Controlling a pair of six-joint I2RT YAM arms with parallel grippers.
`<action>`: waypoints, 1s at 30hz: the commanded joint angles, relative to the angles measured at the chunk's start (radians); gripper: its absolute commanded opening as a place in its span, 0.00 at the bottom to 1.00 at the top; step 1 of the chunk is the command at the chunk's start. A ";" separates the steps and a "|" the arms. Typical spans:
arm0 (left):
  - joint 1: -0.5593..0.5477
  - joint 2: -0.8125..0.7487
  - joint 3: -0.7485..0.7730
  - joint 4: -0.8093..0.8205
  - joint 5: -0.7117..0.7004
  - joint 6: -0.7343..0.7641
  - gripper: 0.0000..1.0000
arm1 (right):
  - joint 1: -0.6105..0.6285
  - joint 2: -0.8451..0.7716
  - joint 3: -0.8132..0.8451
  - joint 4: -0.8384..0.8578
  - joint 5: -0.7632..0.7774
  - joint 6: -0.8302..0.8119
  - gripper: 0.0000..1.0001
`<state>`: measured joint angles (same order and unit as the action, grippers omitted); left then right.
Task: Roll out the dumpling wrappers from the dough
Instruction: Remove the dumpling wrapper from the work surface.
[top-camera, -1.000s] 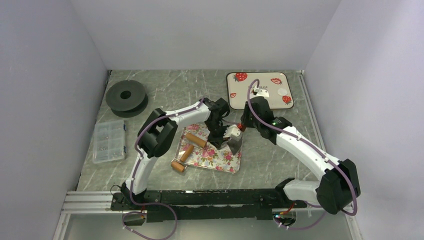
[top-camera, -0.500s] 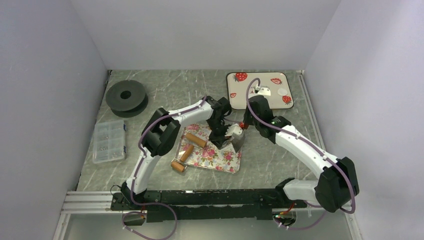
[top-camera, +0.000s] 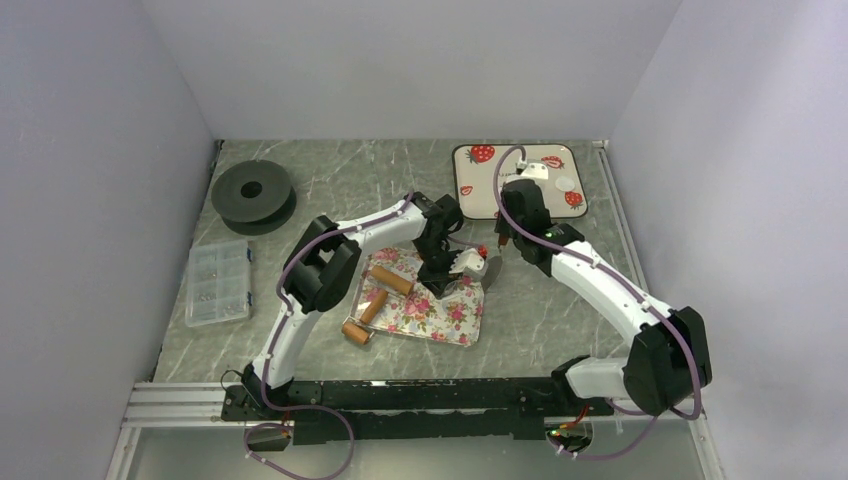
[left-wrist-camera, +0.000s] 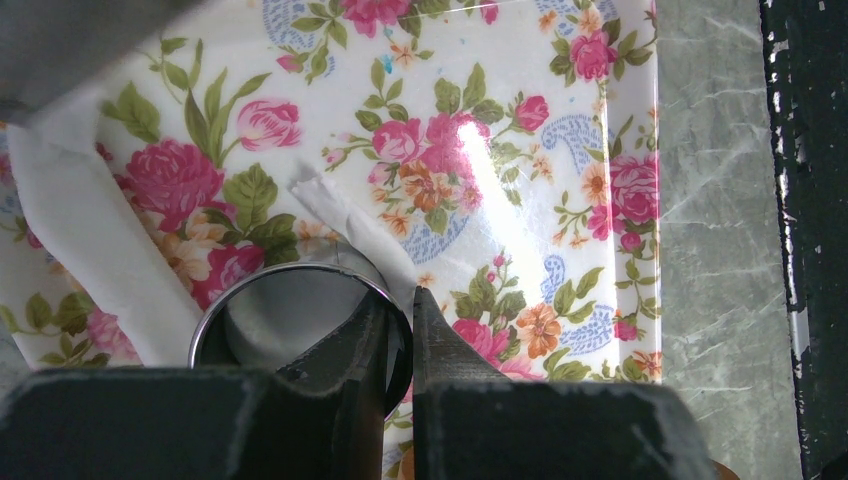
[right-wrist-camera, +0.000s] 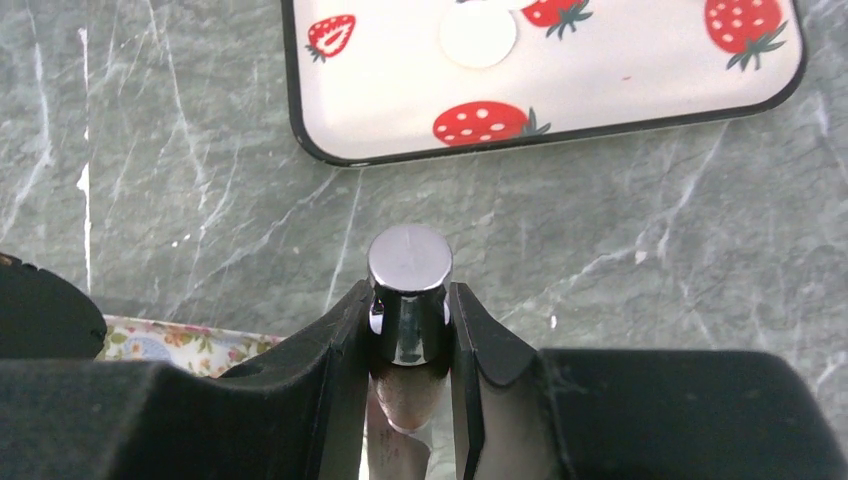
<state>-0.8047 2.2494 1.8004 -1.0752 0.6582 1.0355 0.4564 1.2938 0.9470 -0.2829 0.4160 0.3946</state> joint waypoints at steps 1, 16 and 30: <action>-0.008 0.041 -0.013 -0.073 0.013 0.019 0.00 | -0.034 -0.040 0.053 0.054 0.072 -0.078 0.00; -0.010 0.046 0.028 -0.081 0.024 0.030 0.00 | -0.068 -0.197 0.051 0.055 -0.314 -0.022 0.00; -0.009 -0.060 0.035 -0.014 0.005 -0.033 0.39 | -0.088 -0.180 -0.079 0.097 -0.442 -0.013 0.00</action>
<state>-0.8082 2.2578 1.8198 -1.0973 0.6575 1.0256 0.3744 1.1042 0.8570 -0.2684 0.0357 0.3630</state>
